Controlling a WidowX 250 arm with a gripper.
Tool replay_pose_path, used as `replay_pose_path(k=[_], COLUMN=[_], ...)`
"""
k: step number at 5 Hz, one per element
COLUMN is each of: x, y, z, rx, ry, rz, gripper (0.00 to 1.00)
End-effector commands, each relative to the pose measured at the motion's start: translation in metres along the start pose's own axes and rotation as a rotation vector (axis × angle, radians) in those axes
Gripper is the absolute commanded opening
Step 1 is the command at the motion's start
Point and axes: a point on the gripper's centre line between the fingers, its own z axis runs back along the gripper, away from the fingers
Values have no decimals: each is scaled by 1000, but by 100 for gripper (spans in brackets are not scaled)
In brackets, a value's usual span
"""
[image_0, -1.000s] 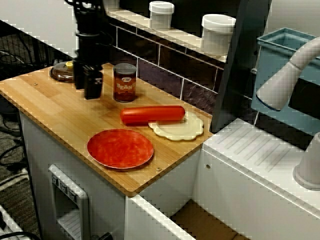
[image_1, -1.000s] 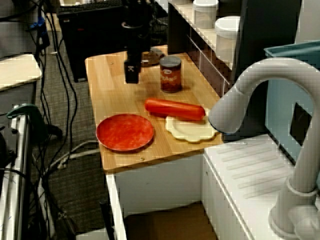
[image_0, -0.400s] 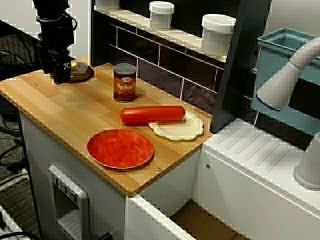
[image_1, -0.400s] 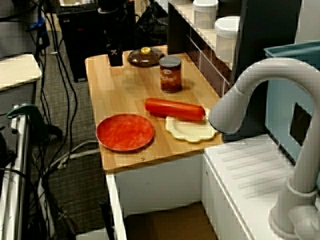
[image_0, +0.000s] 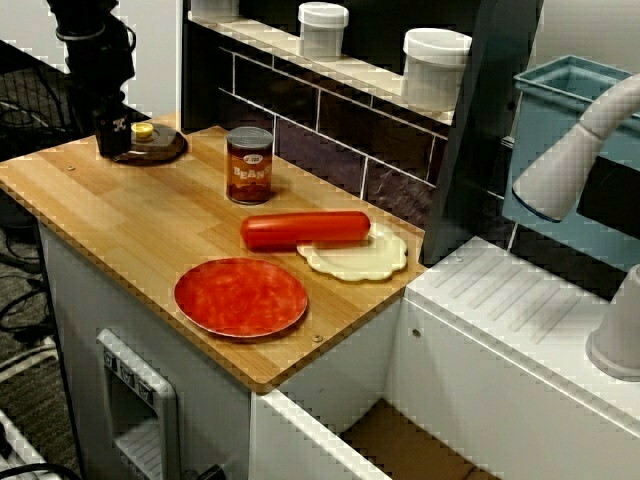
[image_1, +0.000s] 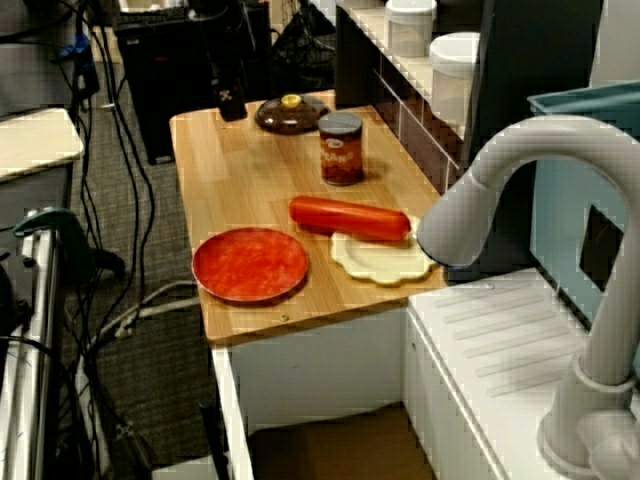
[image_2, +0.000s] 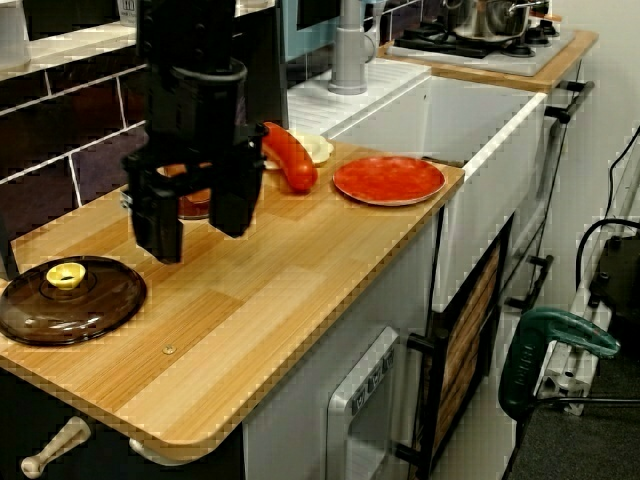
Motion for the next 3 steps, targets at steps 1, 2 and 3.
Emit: replay_pose_path(k=[1,2,3], x=[32,38,41], y=[30,34,39], z=[8,7,5], rx=[24,6,-28], ry=[-69,-73,-43], rz=[-387,-517,-600], gripper=[100,100,100])
